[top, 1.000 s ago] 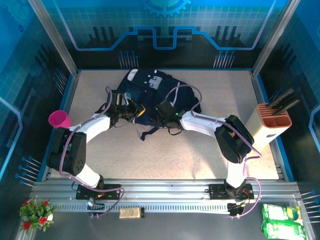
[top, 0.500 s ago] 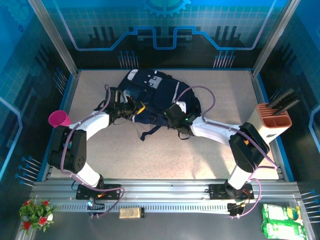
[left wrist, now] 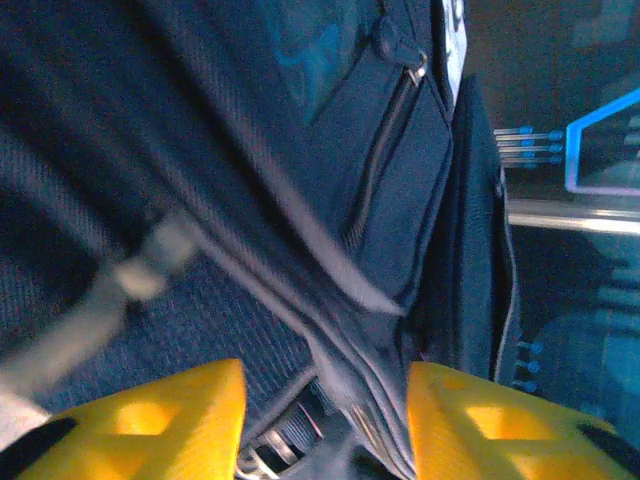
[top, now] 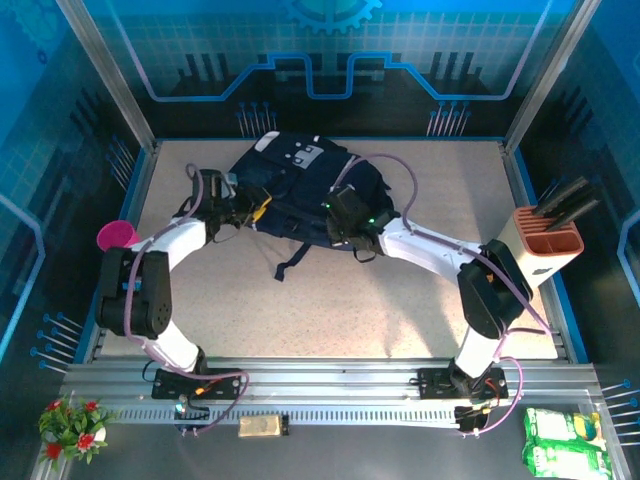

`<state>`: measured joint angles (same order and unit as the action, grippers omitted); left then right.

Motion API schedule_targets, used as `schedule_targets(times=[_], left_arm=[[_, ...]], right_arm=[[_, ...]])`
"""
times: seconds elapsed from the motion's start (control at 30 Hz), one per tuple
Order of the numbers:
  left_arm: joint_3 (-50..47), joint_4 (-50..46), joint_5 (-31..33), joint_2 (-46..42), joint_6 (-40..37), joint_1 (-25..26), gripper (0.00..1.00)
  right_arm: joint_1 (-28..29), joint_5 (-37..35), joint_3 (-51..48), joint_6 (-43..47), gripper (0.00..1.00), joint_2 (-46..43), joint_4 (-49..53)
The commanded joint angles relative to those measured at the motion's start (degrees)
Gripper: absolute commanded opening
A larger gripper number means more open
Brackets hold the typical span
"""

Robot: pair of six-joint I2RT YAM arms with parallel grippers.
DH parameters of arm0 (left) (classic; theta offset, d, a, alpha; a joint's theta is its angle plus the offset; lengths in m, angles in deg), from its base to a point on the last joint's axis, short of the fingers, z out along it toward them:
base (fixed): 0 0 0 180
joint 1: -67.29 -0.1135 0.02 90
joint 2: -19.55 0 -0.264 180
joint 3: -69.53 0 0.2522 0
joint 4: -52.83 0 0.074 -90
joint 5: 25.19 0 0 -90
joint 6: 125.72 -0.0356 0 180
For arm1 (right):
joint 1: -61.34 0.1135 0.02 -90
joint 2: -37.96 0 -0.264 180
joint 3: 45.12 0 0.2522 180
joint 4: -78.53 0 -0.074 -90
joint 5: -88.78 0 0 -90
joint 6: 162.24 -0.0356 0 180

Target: Pack books, pencil case, and school supplies into a backpack

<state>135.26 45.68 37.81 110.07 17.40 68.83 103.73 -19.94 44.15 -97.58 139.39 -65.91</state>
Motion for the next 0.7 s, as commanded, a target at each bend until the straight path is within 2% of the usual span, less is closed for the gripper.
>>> schedule_targets(times=[0.0,0.13,0.4,0.67], left_arm=[[-4.5,2.3,-0.1,-5.5,4.7,0.2,0.52],[-11.2,10.6,-0.7,-10.0,14.2,1.9,0.56],[-15.2,12.1,5.2,-13.3,18.9,3.9,0.55],[-16.1,18.0,6.6,-9.3,21.2,4.9,0.45]], right_arm=[[2.7,6.9,5.9,3.6,0.0,2.6,-2.7],[4.6,11.1,9.7,2.9,0.0,5.2,-3.1],[6.1,16.8,12.5,0.9,0.0,7.3,-3.8],[6.6,19.6,12.5,-0.2,0.0,7.4,-4.4]])
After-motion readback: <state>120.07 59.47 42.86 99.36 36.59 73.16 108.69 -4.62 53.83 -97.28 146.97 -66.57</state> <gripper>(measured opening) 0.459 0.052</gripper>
